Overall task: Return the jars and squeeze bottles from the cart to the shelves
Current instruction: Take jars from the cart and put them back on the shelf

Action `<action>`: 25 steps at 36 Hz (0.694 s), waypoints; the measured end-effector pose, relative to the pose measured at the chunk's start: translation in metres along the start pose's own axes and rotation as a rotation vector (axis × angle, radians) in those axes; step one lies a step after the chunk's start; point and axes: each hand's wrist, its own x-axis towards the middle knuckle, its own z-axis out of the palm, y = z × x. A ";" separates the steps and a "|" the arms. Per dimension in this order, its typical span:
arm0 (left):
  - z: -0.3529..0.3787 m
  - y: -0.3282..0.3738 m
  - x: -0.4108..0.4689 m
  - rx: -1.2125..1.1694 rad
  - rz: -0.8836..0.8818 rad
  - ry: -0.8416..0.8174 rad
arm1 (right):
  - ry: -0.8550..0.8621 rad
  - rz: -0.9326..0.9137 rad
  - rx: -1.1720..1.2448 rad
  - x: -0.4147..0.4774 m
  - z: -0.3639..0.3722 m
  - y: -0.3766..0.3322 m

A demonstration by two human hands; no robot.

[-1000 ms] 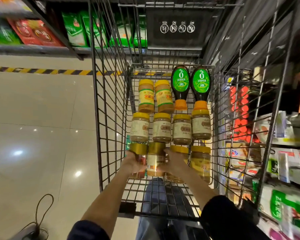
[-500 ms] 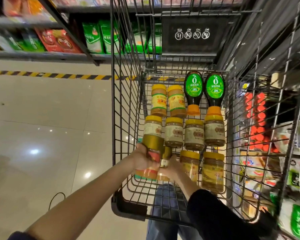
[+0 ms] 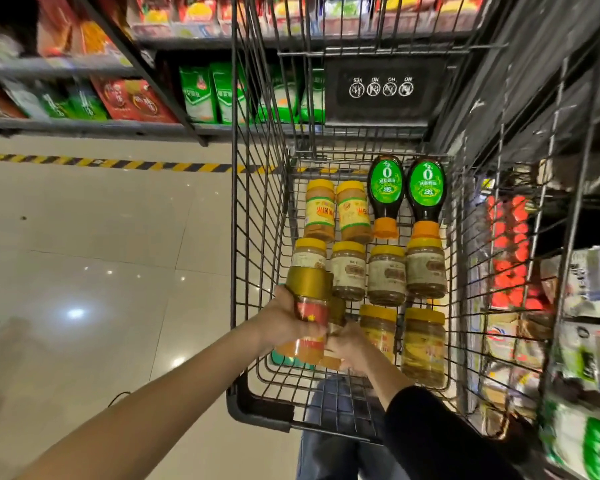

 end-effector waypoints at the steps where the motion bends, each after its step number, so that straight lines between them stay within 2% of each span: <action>1: 0.000 0.004 -0.005 -0.004 0.005 -0.003 | -0.014 0.017 -0.034 -0.008 -0.003 -0.003; 5: -0.002 0.019 -0.029 -0.048 0.041 -0.016 | -0.108 0.022 -0.057 -0.050 -0.019 -0.026; 14: -0.003 0.058 -0.111 -0.102 0.212 0.047 | -0.113 -0.303 0.088 -0.149 -0.070 -0.043; 20: 0.008 0.102 -0.169 -0.069 0.417 0.108 | 0.098 -0.472 0.075 -0.227 -0.110 -0.060; 25: 0.024 0.141 -0.199 0.007 0.574 0.095 | 0.307 -0.605 0.106 -0.298 -0.146 -0.064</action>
